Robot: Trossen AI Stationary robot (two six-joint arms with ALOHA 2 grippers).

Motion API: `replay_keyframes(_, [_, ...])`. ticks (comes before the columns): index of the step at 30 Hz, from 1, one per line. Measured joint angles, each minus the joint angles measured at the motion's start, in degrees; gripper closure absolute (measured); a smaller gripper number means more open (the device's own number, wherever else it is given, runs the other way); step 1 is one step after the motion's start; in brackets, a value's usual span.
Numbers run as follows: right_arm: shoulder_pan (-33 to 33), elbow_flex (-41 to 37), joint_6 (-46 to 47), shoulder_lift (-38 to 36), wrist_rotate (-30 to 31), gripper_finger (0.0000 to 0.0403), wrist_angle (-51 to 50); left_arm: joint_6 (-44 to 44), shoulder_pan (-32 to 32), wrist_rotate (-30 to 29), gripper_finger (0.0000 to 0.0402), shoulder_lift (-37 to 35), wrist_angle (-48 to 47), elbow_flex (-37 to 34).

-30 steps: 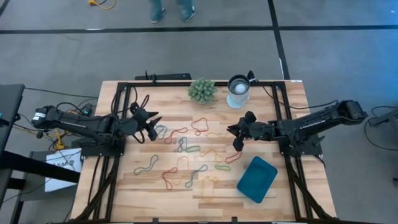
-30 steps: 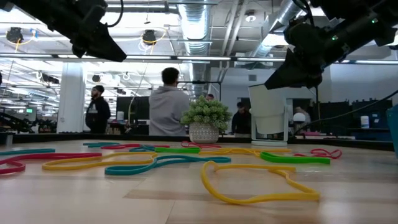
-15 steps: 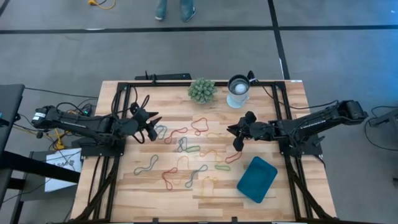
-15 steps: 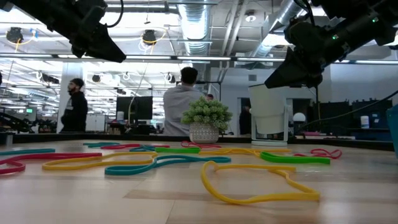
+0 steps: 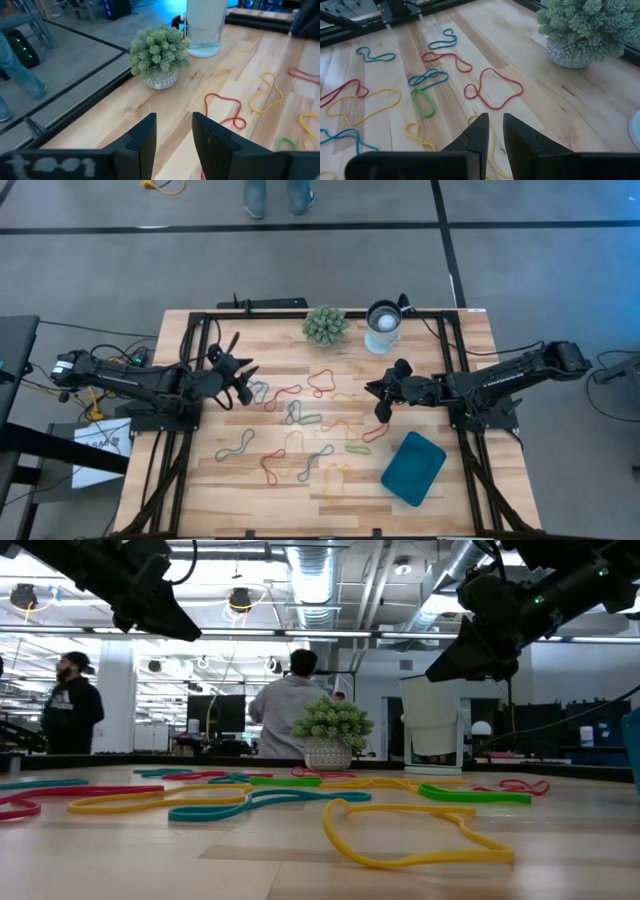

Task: Pick and place items into bin
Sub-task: Put the blue rubber band into the blue bin

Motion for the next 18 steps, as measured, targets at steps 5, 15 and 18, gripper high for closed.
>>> replay_keyframes(5, [0.0,0.0,-0.01,0.0,0.0,0.0351,-0.02,-0.52,0.0,0.49,0.0285,0.02,-1.89,0.0])
replay_keyframes(15, [0.0,0.0,-0.04,0.0,0.0,0.0351,-0.02,-1.2,0.0,3.36,0.0285,0.02,-3.16,-0.02])
replay_keyframes(18, [0.0,0.0,-0.04,0.0,0.0,0.0351,-0.02,-1.2,0.0,3.42,0.0285,0.02,-3.15,-0.02])
